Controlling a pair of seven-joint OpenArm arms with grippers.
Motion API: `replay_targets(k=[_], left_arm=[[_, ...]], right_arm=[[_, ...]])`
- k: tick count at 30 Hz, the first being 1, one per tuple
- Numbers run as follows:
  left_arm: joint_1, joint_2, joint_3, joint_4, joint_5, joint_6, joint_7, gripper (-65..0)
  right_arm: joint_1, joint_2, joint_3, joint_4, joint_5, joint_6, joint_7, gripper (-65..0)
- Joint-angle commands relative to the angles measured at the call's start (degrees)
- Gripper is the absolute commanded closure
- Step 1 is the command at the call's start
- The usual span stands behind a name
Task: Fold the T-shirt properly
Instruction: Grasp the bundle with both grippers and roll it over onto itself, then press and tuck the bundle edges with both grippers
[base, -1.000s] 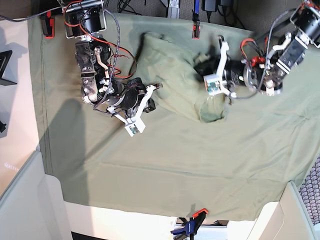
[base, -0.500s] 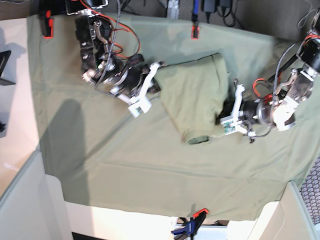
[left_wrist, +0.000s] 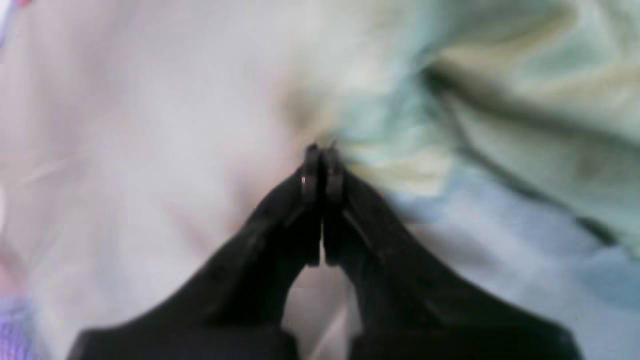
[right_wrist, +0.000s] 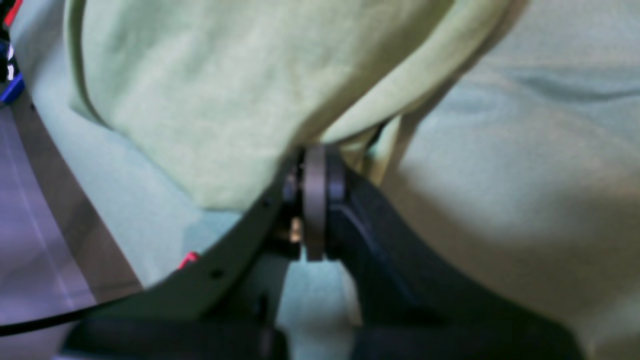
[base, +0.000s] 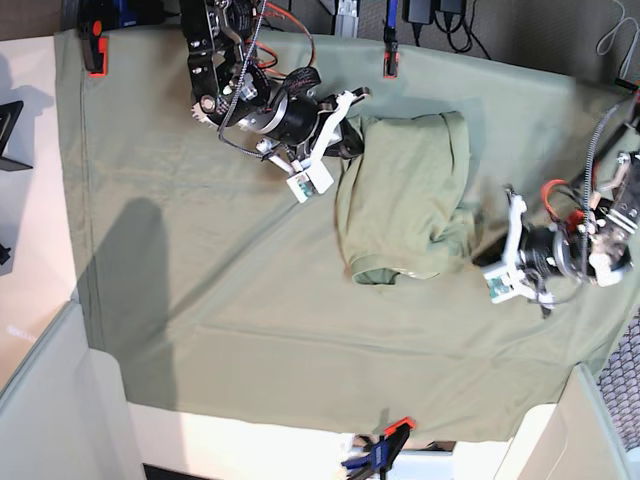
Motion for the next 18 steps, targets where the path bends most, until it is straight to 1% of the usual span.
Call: replay_targets(k=[1,4,6,8,11,13,15,18], left_arm=[[-1.27,-1.81,-1.49,1.55,-1.90,0.34,-0.90,0.0],[-1.16,-4.31,-3.74,3.02,-8.04,0.34,1.88,0.0],[-0.74,-5.22,-4.31,4.59,-13.70,0.34,4.96,0.0],[1.09,-5.35,-4.35,8.15,-16.76,0.34,7.89,0.0],[6.60,-5.01,-4.33,16.04,-16.94,0.34,8.50,0.0],[10.29,-4.11,-4.33,20.87,-16.92,0.34,8.50,0.0],[13.46,-2.47,-4.33,23.17,-16.57,0.34,8.48,0.0],[16.94,0.98,-4.33,22.77,-13.18,0.34,8.41,0.0]], right_arm=[[0.74,-0.63,0.04,1.20,1.11,0.66,1.09,0.0],[0.74,-0.59,0.17,2.36,-0.09,0.63,1.09,0.0],[0.74,-0.59,1.05,4.24,-2.60,0.61,1.09,0.0],[0.79,-0.59,3.06,6.08,-4.02,0.61,1.14,0.0],[1.42,-0.59,7.17,6.60,-4.24,0.61,2.54,0.0],[2.54,-0.59,9.57,6.12,-5.14,0.59,3.78,0.0],[3.93,-0.59,11.23,4.98,-5.33,0.59,4.02,0.0],[6.08,-0.61,11.43,1.60,-5.29,0.61,4.48,0.0]])
